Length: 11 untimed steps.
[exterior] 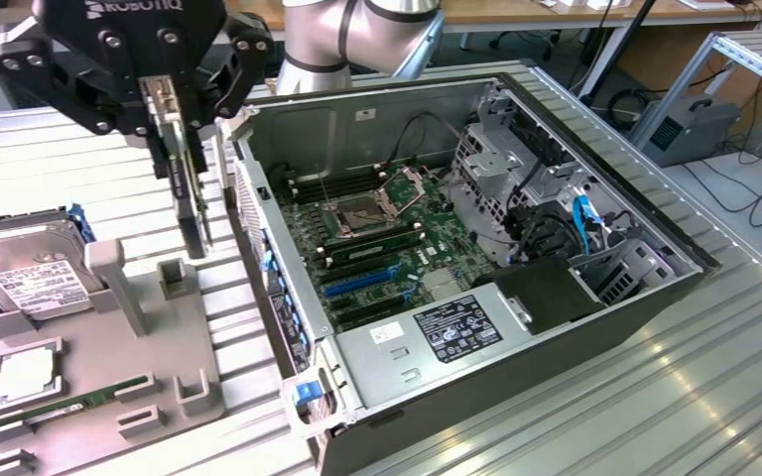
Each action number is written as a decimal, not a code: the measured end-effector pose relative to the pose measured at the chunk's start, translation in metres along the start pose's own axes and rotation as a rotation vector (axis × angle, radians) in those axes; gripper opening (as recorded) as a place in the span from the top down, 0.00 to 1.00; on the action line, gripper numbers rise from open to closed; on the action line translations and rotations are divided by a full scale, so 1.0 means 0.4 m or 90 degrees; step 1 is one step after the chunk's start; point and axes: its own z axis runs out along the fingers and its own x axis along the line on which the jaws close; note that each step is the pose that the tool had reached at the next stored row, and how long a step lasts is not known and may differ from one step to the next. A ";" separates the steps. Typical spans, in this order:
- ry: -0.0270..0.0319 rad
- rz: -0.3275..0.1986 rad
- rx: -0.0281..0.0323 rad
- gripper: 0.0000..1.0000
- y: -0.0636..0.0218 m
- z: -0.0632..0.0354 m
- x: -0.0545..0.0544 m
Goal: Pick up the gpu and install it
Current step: 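Pick up the gpu and move the gpu toward the slot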
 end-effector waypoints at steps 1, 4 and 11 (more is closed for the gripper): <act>0.0000 0.000 0.0000 0.73 0.000 0.000 -0.012; 0.0000 0.000 0.0000 0.73 0.002 0.002 -0.060; 0.0000 0.000 0.0000 0.73 0.006 0.006 -0.168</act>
